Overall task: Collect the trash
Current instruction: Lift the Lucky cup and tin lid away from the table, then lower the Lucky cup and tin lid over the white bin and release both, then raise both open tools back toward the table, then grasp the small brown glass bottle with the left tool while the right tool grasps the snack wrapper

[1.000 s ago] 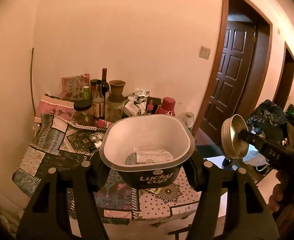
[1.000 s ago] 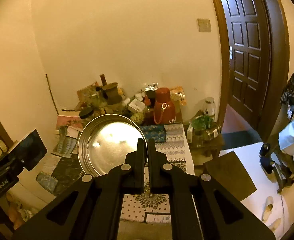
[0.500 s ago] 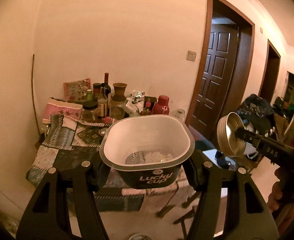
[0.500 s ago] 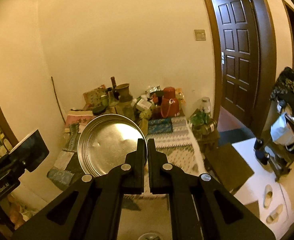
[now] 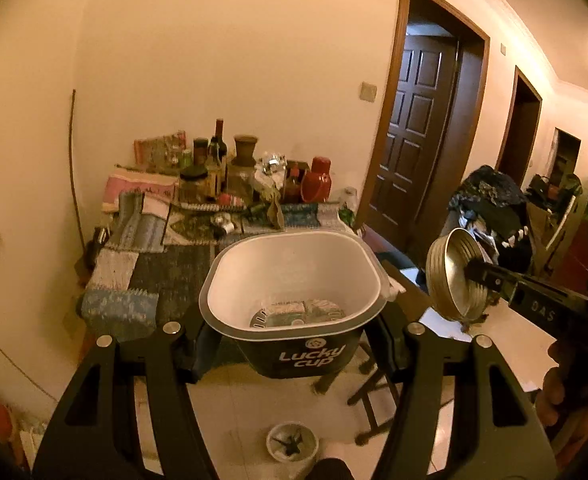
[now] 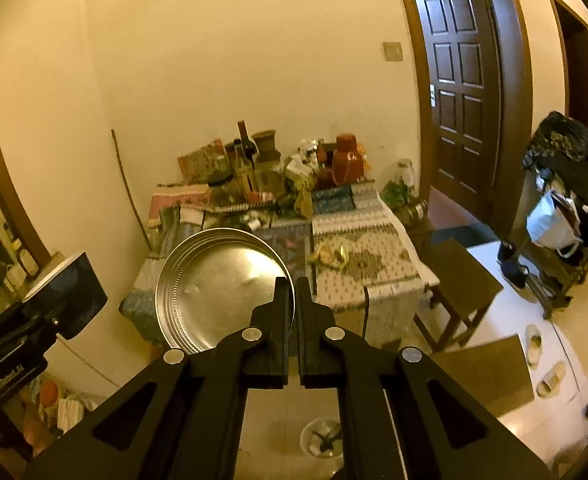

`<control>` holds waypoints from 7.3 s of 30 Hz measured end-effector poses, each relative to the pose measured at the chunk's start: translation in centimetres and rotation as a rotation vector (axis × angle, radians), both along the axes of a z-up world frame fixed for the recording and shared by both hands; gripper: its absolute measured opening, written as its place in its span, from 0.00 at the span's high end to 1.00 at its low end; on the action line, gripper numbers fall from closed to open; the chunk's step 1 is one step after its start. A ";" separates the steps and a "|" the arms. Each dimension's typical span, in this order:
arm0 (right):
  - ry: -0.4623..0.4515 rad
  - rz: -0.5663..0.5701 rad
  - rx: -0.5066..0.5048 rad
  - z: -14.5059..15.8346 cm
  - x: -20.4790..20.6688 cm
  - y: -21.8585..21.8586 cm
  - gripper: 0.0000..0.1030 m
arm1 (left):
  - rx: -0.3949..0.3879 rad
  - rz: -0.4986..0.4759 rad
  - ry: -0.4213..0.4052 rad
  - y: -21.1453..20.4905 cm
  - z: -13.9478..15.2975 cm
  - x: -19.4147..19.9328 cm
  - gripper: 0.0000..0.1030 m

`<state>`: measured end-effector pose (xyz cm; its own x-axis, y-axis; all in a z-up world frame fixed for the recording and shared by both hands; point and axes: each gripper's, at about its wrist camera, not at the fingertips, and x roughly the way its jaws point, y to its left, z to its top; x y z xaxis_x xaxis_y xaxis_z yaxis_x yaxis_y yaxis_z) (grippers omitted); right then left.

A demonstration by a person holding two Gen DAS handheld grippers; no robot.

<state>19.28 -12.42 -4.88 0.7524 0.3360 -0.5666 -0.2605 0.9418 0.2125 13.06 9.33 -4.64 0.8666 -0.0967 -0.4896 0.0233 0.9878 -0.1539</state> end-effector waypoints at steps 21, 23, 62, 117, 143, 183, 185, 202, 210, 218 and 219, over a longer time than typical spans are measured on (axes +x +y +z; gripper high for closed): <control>0.273 0.030 -0.046 -12.1 2.3 -2.7 0.97 | -0.017 0.020 0.291 -3.7 -12.2 2.9 0.40; 0.305 0.037 -0.058 -14.3 3.1 -2.9 0.97 | -0.018 0.034 0.318 -4.3 -14.4 3.9 0.40; 0.680 0.144 -0.191 -49.1 8.6 -1.9 0.60 | -0.180 0.007 0.842 -7.4 -56.2 12.5 0.39; -0.095 0.044 -0.074 2.1 -3.3 0.5 0.57 | 0.050 0.010 -0.024 -2.1 2.3 -1.1 0.37; -0.189 0.012 -0.059 3.3 8.3 -3.1 0.05 | 0.089 0.145 -0.087 -3.2 4.2 12.8 0.06; 0.580 -0.134 -0.049 -18.7 34.0 2.4 0.05 | -0.003 0.062 0.442 13.2 -17.1 48.0 0.06; 0.624 -0.151 -0.059 -20.6 34.4 2.8 0.05 | 0.013 0.057 0.476 14.1 -19.4 49.8 0.07; 0.706 -0.170 -0.118 -25.5 34.8 5.0 0.51 | 0.077 -0.133 0.599 13.3 -27.2 56.8 0.40; 0.700 -0.151 -0.135 -25.4 34.7 4.5 0.80 | 0.151 -0.120 0.617 11.5 -27.6 56.7 0.49; 0.724 -0.128 -0.081 -25.4 35.1 3.8 0.96 | 0.092 -0.093 0.676 11.2 -27.3 57.8 0.73; 0.722 -0.127 -0.073 -25.2 35.1 3.7 0.96 | 0.079 -0.095 0.681 11.1 -27.1 57.5 0.73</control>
